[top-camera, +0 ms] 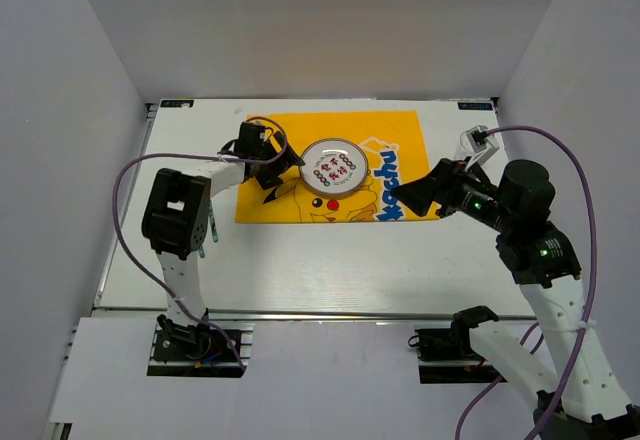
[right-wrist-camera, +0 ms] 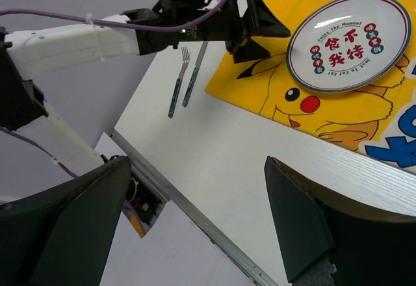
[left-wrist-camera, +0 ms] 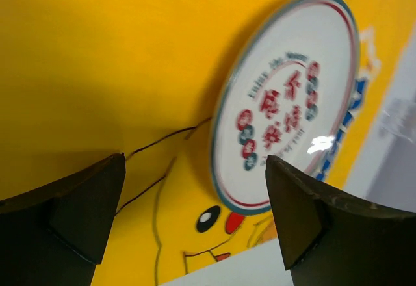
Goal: Set the dinner table for one person
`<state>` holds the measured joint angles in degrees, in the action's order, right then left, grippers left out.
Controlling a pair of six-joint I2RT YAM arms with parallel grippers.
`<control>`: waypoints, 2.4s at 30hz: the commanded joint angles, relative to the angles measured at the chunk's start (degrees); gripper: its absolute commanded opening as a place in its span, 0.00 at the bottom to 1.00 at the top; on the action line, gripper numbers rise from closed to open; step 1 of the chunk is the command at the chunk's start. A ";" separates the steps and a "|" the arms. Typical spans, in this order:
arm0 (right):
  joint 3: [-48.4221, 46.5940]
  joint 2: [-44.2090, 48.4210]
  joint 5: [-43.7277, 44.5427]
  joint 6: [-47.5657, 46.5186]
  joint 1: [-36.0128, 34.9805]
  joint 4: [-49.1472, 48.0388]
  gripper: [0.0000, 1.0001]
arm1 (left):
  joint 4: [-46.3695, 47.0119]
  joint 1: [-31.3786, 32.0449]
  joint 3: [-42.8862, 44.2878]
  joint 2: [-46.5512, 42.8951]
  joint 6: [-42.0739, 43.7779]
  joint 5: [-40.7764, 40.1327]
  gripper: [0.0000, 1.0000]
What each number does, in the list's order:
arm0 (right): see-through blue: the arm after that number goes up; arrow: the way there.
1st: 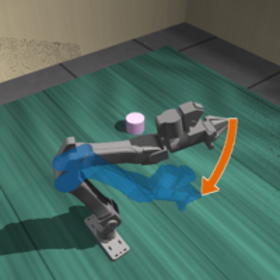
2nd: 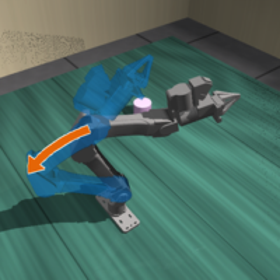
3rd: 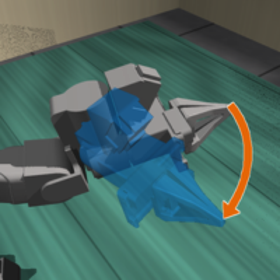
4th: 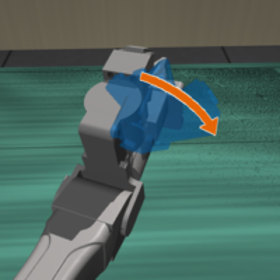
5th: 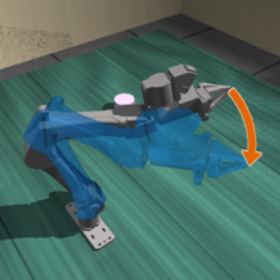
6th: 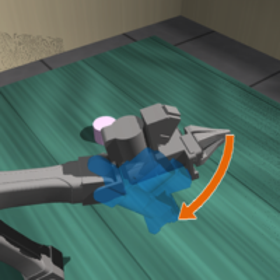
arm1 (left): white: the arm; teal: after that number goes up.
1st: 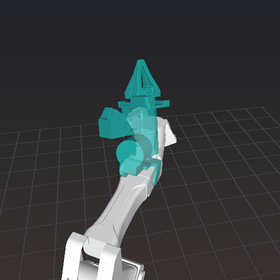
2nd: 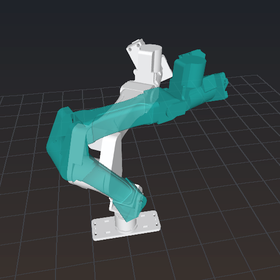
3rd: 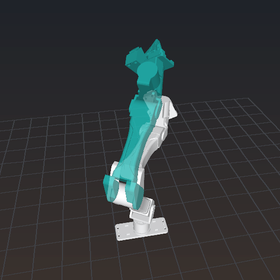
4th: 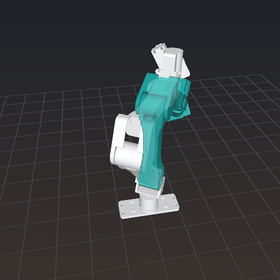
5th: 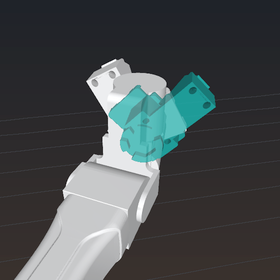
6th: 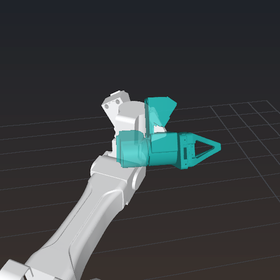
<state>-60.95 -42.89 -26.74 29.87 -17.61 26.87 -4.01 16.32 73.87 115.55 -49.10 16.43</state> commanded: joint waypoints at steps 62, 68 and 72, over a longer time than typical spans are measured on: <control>-40.74 -76.19 45.64 -0.42 27.27 7.32 0.66 | -35.45 -0.94 -10.76 -47.61 21.50 -34.44 0.98; -40.74 -78.30 44.50 -0.86 27.36 6.61 0.57 | -35.28 -0.94 -10.76 -47.08 21.77 -33.74 0.98; -40.57 -78.92 44.14 -0.69 27.45 6.53 0.30 | -35.19 -0.94 -10.93 -46.99 21.86 -33.74 0.98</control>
<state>-101.36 -121.75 17.50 29.21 9.21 35.24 -40.18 15.14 63.31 69.08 -27.83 -18.06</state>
